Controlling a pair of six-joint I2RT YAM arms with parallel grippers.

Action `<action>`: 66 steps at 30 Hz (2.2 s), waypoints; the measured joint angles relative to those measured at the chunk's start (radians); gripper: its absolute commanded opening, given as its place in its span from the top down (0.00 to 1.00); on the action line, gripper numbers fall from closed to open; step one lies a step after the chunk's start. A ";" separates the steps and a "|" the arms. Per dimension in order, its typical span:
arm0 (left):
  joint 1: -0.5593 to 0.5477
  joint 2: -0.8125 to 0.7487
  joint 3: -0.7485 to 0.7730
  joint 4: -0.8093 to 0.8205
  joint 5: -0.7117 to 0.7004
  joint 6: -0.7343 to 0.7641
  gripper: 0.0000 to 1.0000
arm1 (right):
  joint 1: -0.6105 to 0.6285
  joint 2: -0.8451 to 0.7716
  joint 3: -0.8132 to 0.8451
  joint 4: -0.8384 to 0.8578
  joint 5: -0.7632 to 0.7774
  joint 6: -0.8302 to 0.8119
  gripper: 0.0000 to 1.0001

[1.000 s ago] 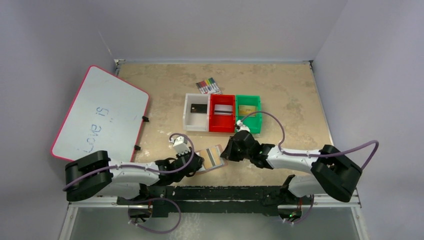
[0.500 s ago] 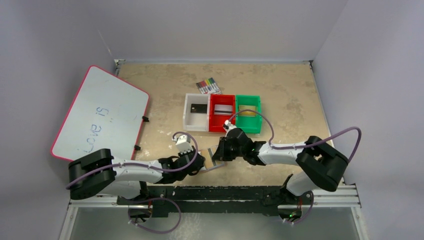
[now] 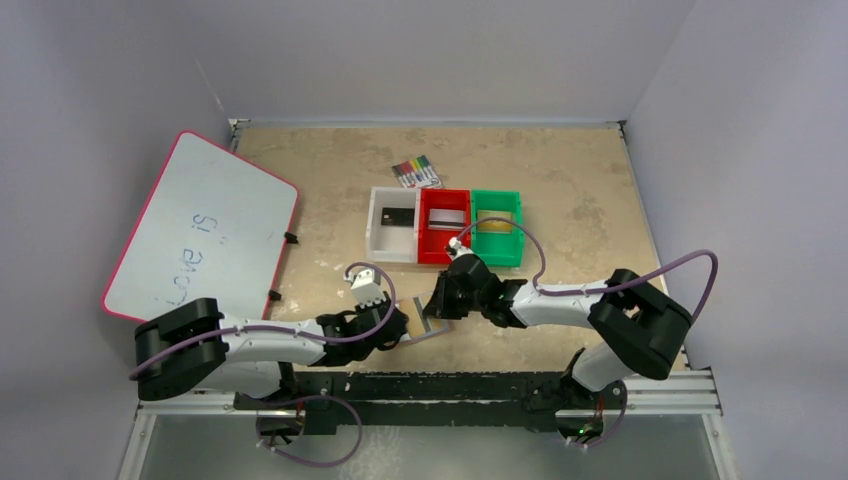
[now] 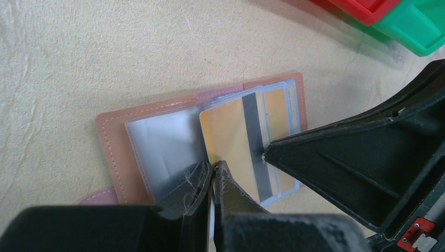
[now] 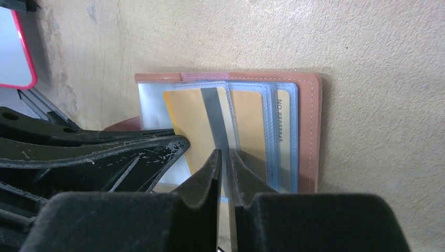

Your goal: Take the credit cards out of the card holder

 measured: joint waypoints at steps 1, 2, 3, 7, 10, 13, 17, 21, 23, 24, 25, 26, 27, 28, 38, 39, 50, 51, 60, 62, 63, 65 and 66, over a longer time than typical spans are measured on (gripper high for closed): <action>0.000 0.000 0.002 -0.003 0.000 0.000 1.00 | 0.000 0.000 0.000 0.000 0.001 0.003 0.90; 0.000 0.000 0.003 -0.007 0.000 0.000 1.00 | 0.000 0.001 0.000 0.000 0.001 0.007 0.90; 0.000 0.000 0.005 -0.012 0.000 0.000 1.00 | 0.000 0.003 0.000 0.001 0.002 0.012 0.90; 0.000 0.000 0.007 -0.021 -0.002 -0.002 1.00 | 0.001 0.007 0.000 0.004 0.005 0.026 0.90; 0.000 0.000 0.010 -0.029 -0.003 -0.001 1.00 | 0.001 0.007 0.000 0.003 0.007 0.032 0.90; 0.000 0.000 0.011 -0.033 -0.003 -0.002 1.00 | 0.002 0.010 0.000 0.004 0.010 0.039 0.90; 0.000 0.000 0.012 -0.037 -0.003 -0.002 1.00 | 0.005 0.011 0.001 0.003 0.017 0.048 0.90; 0.000 0.000 0.014 -0.041 -0.004 -0.002 1.00 | 0.006 0.011 0.001 0.003 0.023 0.056 0.91; 0.000 -0.001 0.014 -0.042 -0.004 -0.002 1.00 | 0.006 0.011 0.002 0.001 0.024 0.059 0.91; 0.000 -0.002 0.014 -0.044 -0.004 -0.002 1.00 | 0.006 0.011 0.002 0.000 0.024 0.061 0.91; 0.000 -0.005 0.014 -0.046 -0.004 -0.004 1.00 | 0.006 0.011 0.002 0.000 0.024 0.063 0.91; 0.000 -0.006 0.014 -0.048 -0.004 -0.006 0.98 | 0.006 0.011 0.003 0.000 0.024 0.064 0.91; 0.000 -0.008 0.014 -0.049 -0.004 -0.007 0.95 | 0.006 0.012 0.003 0.000 0.024 0.064 0.91; 0.000 -0.010 0.014 -0.050 -0.005 -0.008 0.94 | 0.006 0.013 0.003 0.000 0.024 0.064 0.91; 0.003 -0.024 -0.042 0.026 -0.005 -0.034 1.00 | 0.006 0.018 0.003 0.008 0.022 0.064 0.91; 0.003 -0.031 -0.059 0.048 -0.005 -0.043 1.00 | 0.006 0.018 0.003 0.008 0.022 0.064 0.91; 0.010 -0.158 -0.188 0.138 -0.002 -0.105 0.89 | 0.006 0.018 0.003 0.008 0.022 0.064 0.91; 0.010 -0.166 -0.193 0.138 -0.002 -0.106 0.81 | 0.006 0.018 0.003 0.007 0.022 0.064 0.91; 0.033 -0.186 -0.274 0.322 0.032 -0.133 0.62 | 0.006 0.018 0.003 0.007 0.022 0.065 0.91; 0.051 -0.171 -0.289 0.373 0.052 -0.134 0.62 | 0.006 0.018 0.003 0.007 0.022 0.065 0.91; 0.060 -0.158 -0.293 0.397 0.064 -0.134 0.62 | 0.006 0.018 0.003 0.008 0.022 0.065 0.91; 0.077 -0.131 -0.297 0.439 0.082 -0.136 0.63 | 0.006 0.018 0.003 0.007 0.022 0.066 0.91; 0.085 -0.116 -0.298 0.461 0.090 -0.139 0.63 | 0.006 0.018 0.003 0.008 0.022 0.067 0.91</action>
